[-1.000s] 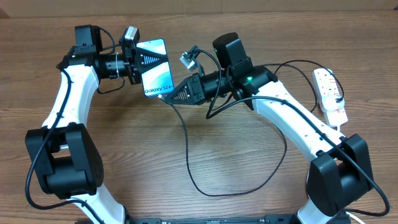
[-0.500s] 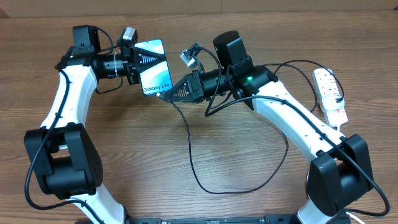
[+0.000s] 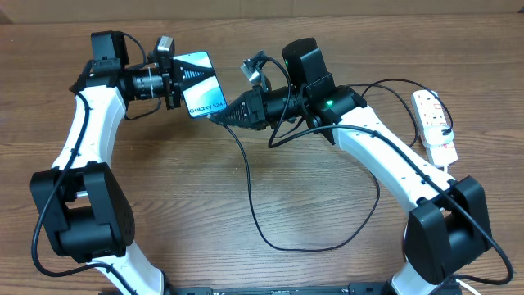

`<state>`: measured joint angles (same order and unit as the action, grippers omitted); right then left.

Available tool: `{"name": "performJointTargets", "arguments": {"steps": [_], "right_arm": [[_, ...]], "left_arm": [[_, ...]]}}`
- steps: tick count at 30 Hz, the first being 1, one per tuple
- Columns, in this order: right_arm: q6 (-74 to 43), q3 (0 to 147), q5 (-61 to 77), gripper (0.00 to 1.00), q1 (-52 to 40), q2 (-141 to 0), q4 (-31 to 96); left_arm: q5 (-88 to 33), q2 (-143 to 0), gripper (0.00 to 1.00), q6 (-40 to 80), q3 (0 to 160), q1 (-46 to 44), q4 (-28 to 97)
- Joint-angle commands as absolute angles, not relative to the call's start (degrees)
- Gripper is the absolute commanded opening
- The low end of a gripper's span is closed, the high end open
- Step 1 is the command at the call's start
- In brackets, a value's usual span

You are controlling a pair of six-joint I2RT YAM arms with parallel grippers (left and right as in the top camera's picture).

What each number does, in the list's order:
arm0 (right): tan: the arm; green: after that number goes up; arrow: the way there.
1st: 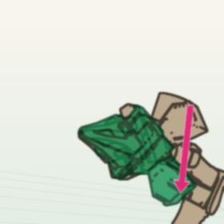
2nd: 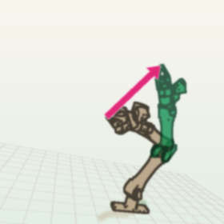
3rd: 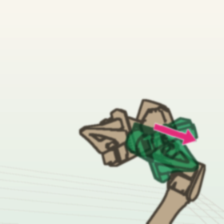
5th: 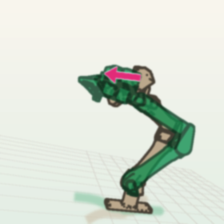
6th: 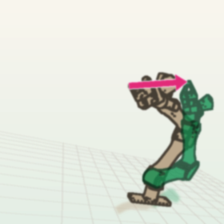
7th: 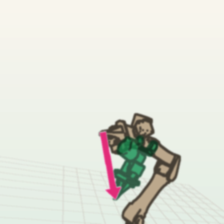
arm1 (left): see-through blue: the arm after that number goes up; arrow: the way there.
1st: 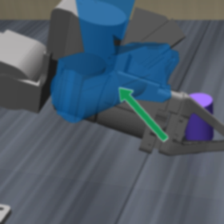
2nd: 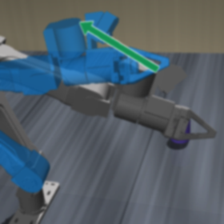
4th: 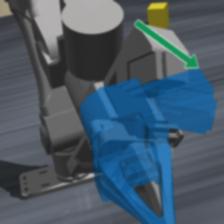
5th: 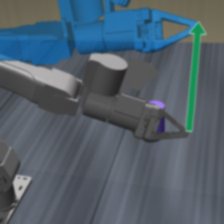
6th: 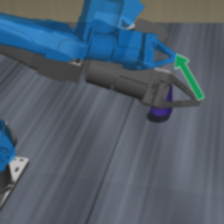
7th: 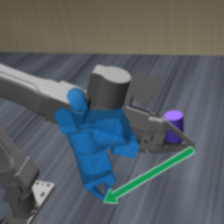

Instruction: Plug charger to phone and switch on socket

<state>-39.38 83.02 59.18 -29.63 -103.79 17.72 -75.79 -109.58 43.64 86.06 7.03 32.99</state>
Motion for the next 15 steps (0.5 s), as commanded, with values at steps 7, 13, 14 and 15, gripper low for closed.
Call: {"name": "performJointTargets", "arguments": {"steps": [7,13,14,15], "right_arm": [[-40.27,83.64,55.46,0.04,-29.23,-103.28,16.75],[-39.18,83.61,50.02,0.04,-29.23,-103.28,17.89],[-38.89,83.61,49.25,0.04,-29.28,-103.28,18.2],[-38.79,83.61,46.54,0.04,-29.58,-103.28,19.59]], "left_arm": [[-68.64,-108.73,0.04,47.0,86.3,8.78,31.03],[-68.53,-108.73,0.04,46.96,86.3,9.37,31.16],[-68.6,-108.73,0.04,46.98,86.3,9.37,31.27],[-68.64,-108.73,0.04,47.11,86.3,9.37,31.46]]}}
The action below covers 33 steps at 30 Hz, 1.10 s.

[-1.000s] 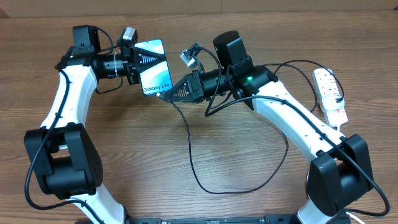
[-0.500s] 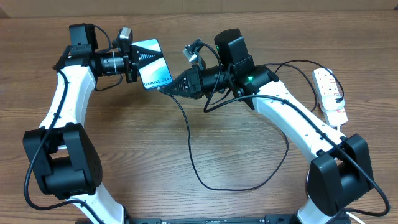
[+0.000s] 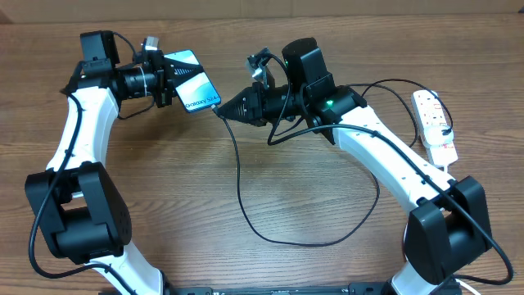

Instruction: Plug charger to phone and switch on socket

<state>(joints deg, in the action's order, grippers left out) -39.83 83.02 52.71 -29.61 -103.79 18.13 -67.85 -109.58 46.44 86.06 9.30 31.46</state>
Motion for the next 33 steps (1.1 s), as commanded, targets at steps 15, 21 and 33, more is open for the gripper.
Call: {"name": "performJointTargets", "arguments": {"steps": [15,21,33], "right_arm": [[-49.41,83.59,39.44,0.04,-31.86,-103.28,13.61],[-34.81,83.59,29.19,0.04,-31.86,-103.31,27.44],[-19.64,81.84,-7.94,0.04,-31.75,-103.31,51.96]], "left_arm": [[-72.03,-108.73,0.04,52.53,86.3,9.37,26.26],[-66.22,-108.73,0.04,50.65,86.3,10.28,26.28],[-65.54,-108.73,0.04,44.07,86.3,10.96,28.95]]}}
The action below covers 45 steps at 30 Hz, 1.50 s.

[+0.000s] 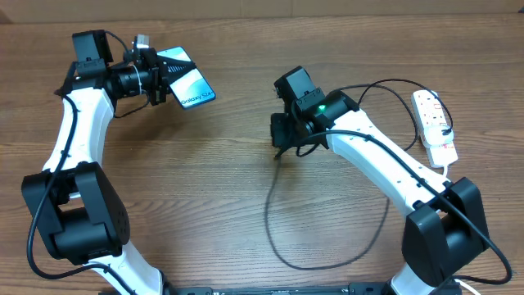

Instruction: Plug charger to phone and switch on socket

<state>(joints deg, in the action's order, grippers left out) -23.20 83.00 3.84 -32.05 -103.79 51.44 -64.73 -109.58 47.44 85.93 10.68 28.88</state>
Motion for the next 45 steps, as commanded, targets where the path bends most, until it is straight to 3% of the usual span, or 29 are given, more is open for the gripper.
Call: {"name": "performJointTargets", "arguments": {"steps": [1,22,24,31,41,45], "right_arm": [[-19.62,81.03,-8.29,0.04,-31.75,-103.31,51.79],[-21.17,51.77,-10.24,0.04,-26.87,-103.68,29.45],[-21.15,50.57,-10.24,0.1,-26.44,-103.68,28.16],[-18.83,50.41,-8.19,0.18,-26.57,-103.68,25.74],[-17.47,50.41,-7.9,0.15,-26.55,-103.68,23.4],[-17.47,50.41,-7.92,0.29,-26.55,-103.68,23.66]], "left_arm": [[-65.54,-108.73,0.04,44.03,86.3,10.96,28.95],[-65.39,-108.73,0.04,43.22,86.3,10.9,29.41],[-65.39,-108.73,0.04,43.22,86.3,10.87,29.41],[-65.39,-108.73,0.04,43.22,86.3,10.87,29.8],[-65.36,-108.73,0.04,42.63,86.3,10.85,29.95],[-65.36,-108.73,0.04,40.58,86.3,10.85,31.14]]}}
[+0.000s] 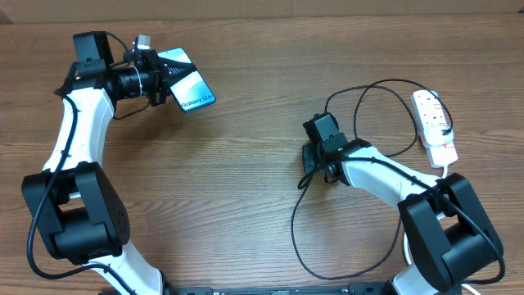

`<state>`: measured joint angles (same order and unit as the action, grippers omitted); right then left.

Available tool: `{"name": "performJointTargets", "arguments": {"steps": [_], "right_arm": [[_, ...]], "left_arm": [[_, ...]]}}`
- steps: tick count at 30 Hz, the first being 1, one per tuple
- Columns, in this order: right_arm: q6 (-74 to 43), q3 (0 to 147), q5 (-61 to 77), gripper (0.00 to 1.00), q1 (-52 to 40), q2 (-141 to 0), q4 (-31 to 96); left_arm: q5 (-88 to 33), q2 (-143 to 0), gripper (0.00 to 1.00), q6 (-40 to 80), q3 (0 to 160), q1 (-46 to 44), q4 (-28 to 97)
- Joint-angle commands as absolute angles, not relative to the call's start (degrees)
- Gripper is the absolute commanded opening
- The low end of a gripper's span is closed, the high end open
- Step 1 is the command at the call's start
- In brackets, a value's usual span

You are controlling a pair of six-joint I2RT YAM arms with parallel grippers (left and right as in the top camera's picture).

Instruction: Plug charger to phone and switch on socket

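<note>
The phone point(192, 88), its blue screen reading "Galaxy", hangs tilted above the table at the upper left with my left gripper point(167, 82) shut on its far end. My right gripper point(308, 166) is low over the table right of centre, pointing down, its fingers hidden under the wrist. The black charger cable point(295, 238) leaves it, drops toward the front edge and loops back right. The cable's plug tip is hidden, and nothing joins the cable to the phone. The white socket strip point(434, 124) lies at the far right.
A black lead point(385, 82) arcs from the socket strip over toward the right arm. The arm bases point(78, 229) stand at the front left and front right. The wooden table point(205, 197) lies between them.
My right gripper has moved right and toward the front, lower to the table, and the cable loop has shifted right with it. The left gripper and the phone have stayed put.
First my right gripper held the cable end against the phone's bottom edge near the table's back centre. Then both were a little further left, still together. Then the right gripper was apart from the phone with the cable. Now it is further right, away from the phone.
</note>
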<state>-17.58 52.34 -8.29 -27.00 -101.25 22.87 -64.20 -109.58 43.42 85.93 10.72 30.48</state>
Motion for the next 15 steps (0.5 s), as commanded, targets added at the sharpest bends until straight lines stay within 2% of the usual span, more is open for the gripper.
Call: {"name": "performJointTargets", "arguments": {"steps": [1,11,15], "right_arm": [[-17.47,50.41,-7.9,0.29,-26.55,-103.68,23.64],[-17.93,50.41,-7.68,0.29,-26.55,-103.68,22.85],[-17.91,50.41,-7.68,0.25,-26.55,-103.68,20.53]], "left_arm": [[-65.39,-108.73,0.04,40.18,86.3,10.85,31.55],[-65.39,-108.73,0.04,37.63,86.3,10.85,32.77],[-65.39,-108.73,0.04,37.65,86.3,10.85,32.75]]}}
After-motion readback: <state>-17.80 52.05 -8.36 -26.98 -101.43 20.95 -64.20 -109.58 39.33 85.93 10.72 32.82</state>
